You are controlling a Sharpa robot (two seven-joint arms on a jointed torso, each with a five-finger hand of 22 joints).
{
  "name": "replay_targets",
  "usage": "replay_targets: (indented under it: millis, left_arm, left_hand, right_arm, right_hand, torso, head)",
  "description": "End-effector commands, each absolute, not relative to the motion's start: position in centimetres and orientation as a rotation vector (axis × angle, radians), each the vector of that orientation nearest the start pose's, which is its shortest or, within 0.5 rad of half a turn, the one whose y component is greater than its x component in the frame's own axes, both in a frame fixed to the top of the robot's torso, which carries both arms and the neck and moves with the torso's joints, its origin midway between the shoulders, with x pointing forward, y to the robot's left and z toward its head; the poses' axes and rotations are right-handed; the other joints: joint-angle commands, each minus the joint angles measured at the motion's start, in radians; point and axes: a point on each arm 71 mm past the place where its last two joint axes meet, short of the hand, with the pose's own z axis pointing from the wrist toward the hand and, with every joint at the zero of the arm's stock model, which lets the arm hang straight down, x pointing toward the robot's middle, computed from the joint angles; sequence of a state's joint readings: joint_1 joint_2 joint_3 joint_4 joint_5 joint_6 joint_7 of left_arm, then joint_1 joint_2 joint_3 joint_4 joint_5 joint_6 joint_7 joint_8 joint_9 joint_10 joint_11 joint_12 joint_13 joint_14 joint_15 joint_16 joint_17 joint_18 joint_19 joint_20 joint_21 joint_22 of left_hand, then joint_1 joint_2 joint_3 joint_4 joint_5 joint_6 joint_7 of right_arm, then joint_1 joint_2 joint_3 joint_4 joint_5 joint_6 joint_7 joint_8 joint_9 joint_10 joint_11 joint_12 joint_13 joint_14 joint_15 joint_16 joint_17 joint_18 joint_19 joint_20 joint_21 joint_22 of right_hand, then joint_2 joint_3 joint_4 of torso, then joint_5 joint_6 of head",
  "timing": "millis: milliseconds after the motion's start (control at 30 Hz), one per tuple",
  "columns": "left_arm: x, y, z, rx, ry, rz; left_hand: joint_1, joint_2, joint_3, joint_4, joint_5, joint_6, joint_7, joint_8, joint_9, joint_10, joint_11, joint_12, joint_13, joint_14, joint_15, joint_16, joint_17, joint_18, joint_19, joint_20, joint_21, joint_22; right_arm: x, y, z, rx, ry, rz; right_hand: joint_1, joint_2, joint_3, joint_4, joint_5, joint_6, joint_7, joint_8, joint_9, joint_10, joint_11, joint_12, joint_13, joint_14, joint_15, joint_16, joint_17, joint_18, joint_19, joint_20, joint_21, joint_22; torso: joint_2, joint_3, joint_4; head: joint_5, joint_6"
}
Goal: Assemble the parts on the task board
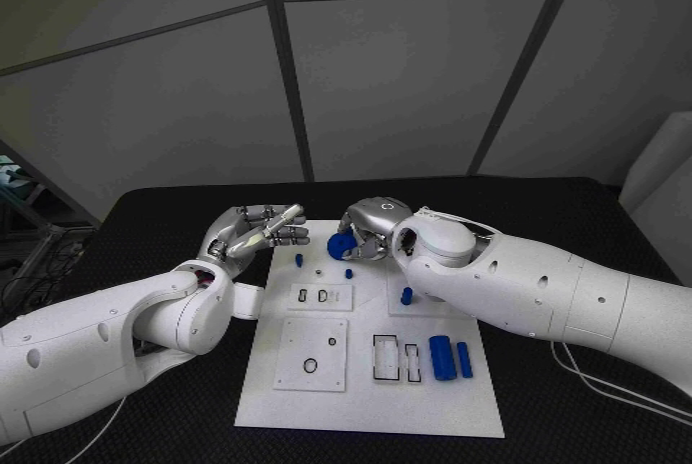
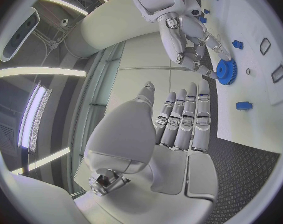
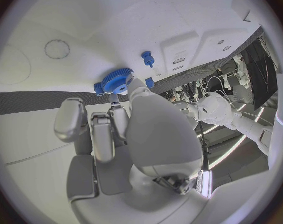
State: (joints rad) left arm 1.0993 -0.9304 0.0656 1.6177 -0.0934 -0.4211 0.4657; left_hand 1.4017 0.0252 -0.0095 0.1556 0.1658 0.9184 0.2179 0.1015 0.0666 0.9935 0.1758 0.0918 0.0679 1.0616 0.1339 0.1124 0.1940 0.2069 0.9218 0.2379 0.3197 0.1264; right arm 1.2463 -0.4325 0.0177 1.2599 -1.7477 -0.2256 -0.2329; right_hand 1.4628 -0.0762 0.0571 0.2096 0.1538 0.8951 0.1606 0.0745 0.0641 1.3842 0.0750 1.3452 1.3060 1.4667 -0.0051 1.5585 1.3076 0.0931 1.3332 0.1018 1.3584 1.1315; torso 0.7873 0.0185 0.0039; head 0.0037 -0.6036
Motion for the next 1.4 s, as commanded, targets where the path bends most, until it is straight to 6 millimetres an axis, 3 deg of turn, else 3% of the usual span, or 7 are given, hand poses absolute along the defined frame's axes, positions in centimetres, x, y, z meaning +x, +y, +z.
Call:
replay_targets:
  millis: [33, 267, 400, 633, 1133, 1267, 1400]
  left_arm:
    - [47.0, 23.0, -17.0, -1.041, 1.28, -1.516]
    - [47.0, 23.0, -17.0, -1.042, 1.28, -1.515]
    - [47.0, 23.0, -17.0, -1.042, 1.28, -1.515]
    - [47.0, 22.9, -17.1, -1.042, 1.281, -1.516]
    - [47.0, 23.1, -17.1, -1.043, 1.28, -1.512]
    - [47.1, 23.3, -17.1, -1.043, 1.279, -1.51]
    - [47.1, 23.5, -17.1, -1.044, 1.277, -1.504]
  left_hand:
    - [0.004, 0.006, 0.001, -0.005, -0.003, 0.002, 0.008, -0.006, -0.001, 0.0, 0.003, -0.003, -0.001, -0.005, 0.0, -0.002, 0.001, -0.025, 0.003, 0.0, -0.006, -0.001]
    - [0.006, 0.007, 0.003, -0.008, -0.004, 0.002, 0.009, -0.007, -0.001, 0.0, 0.004, -0.004, -0.001, -0.006, 0.0, -0.005, 0.002, -0.025, 0.003, 0.0, -0.007, -0.002]
    - [0.006, 0.007, 0.003, -0.008, -0.004, 0.002, 0.009, -0.007, -0.001, 0.0, 0.004, -0.005, -0.001, -0.006, 0.0, -0.005, 0.002, -0.025, 0.003, 0.0, -0.008, -0.002]
    - [0.006, 0.007, 0.003, -0.008, -0.004, 0.002, 0.009, -0.007, -0.001, 0.0, 0.004, -0.005, -0.001, -0.006, 0.0, -0.005, 0.003, -0.025, 0.003, 0.0, -0.008, -0.002]
    - [0.006, 0.008, 0.003, -0.008, -0.004, 0.001, 0.01, -0.008, -0.001, -0.001, 0.004, -0.005, -0.001, -0.006, 0.0, -0.006, 0.003, -0.025, 0.004, 0.001, -0.008, -0.002]
    - [0.006, 0.008, 0.004, -0.009, -0.004, 0.001, 0.01, -0.008, -0.001, -0.001, 0.004, -0.006, -0.001, -0.006, 0.0, -0.007, 0.003, -0.025, 0.004, 0.001, -0.008, -0.003]
    - [0.006, 0.008, 0.004, -0.009, -0.004, 0.001, 0.01, -0.008, -0.001, -0.001, 0.004, -0.006, -0.001, -0.006, 0.0, -0.007, 0.003, -0.025, 0.004, 0.001, -0.008, -0.003]
  right_arm:
    - [52.8, -6.0, -15.3, -0.424, 1.549, 0.524]
    - [52.9, -6.2, -15.5, -0.411, 1.579, 0.523]
    - [53.0, -6.5, -15.6, -0.389, 1.594, 0.519]
    - [53.2, -6.9, -15.7, -0.36, 1.597, 0.513]
    - [52.0, -9.6, -14.5, -0.294, 1.509, 0.563]
    - [51.3, -11.6, -13.7, -0.235, 1.436, 0.623]
    - [50.5, -14.7, -13.2, -0.157, 1.427, 0.7]
  right_hand:
    - [-0.015, 0.002, -0.005, 0.004, -0.005, -0.01, 0.001, -0.007, 0.0, -0.01, 0.001, -0.007, -0.001, 0.1, 0.007, 0.004, 0.243, -0.006, 0.0, 0.006, -0.004, -0.001]
    - [-0.049, 0.006, -0.006, 0.025, 0.012, 0.016, 0.001, 0.001, 0.007, -0.009, 0.002, -0.005, 0.001, 0.1, 0.008, 0.006, 0.246, -0.006, 0.0, 0.008, -0.003, 0.0]
    - [-0.143, 0.038, -0.013, 0.078, 0.099, 0.014, 0.005, -0.004, 0.005, -0.008, 0.007, -0.003, 0.004, 0.102, 0.011, 0.009, 0.256, -0.007, 0.002, 0.011, -0.001, 0.004]
    - [-0.216, 0.066, -0.012, 0.08, 0.158, 0.017, 0.011, -0.004, 0.006, -0.005, 0.011, 0.003, 0.011, 0.104, 0.016, 0.012, 0.263, -0.008, 0.008, 0.016, 0.004, 0.014]
    - [-0.184, 0.06, 0.012, 0.061, 0.184, 0.01, 0.013, -0.009, 0.004, -0.003, 0.012, 0.007, 0.017, 0.104, 0.018, 0.012, 0.263, -0.009, 0.009, 0.017, 0.007, 0.018]
    - [-0.15, 0.045, 0.029, 0.045, 0.195, -0.001, 0.014, -0.01, 0.003, -0.009, 0.013, 0.001, 0.012, 0.104, 0.019, 0.012, 0.263, -0.008, 0.005, 0.018, 0.004, 0.012]
    - [-0.121, 0.024, 0.041, 0.032, 0.156, 0.006, 0.014, -0.006, 0.005, -0.016, 0.012, -0.008, 0.003, 0.099, 0.018, 0.003, 0.241, -0.002, -0.013, 0.018, -0.012, -0.017]
  torso:
    - [0.0, 0.0002, 0.0008]
    - [0.0, -0.0001, 0.0003]
    - [0.0, 0.0004, -0.0003]
    - [0.0, 0.0006, 0.0002]
    - [-0.003, 0.0025, -0.0032]
    - [-0.005, 0.0052, -0.0094]
    - [-0.01, 0.0105, -0.0185]
  head:
    - [0.0, 0.001]
    - [0.0, 0.0]
    - [0.001, 0.0]
    - [0.001, 0.0]
    - [-0.002, 0.003]
    - [-0.001, 0.008]
    - [0.003, 0.009]
